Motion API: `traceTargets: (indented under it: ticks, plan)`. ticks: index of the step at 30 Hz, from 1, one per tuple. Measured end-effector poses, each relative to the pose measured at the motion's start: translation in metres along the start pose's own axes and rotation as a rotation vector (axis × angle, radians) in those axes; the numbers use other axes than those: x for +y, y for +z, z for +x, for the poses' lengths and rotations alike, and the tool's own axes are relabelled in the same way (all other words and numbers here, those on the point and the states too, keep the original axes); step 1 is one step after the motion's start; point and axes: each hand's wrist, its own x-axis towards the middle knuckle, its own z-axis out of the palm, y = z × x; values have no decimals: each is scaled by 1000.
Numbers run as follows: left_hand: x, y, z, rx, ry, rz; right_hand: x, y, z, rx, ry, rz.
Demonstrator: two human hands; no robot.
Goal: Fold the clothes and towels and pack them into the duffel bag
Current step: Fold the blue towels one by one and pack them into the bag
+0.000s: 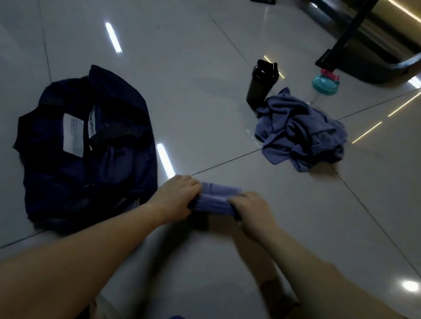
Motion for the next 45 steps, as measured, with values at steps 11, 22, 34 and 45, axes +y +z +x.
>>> traceTargets:
  ticks: [11, 22, 34, 45]
  plan:
    - [0, 22, -30, -184, -365, -234, -2, 9, -15, -180, 126, 137]
    - [-5, 27, -5, -151, -861, -780, 9, 7, 17, -142, 509, 566]
    - [1, 34, 24, -266, -1149, -518, 8, 20, 44, -302, 842, 594]
    - [25, 63, 9, 190, 165, -55, 13, 13, 60, -323, 985, 652]
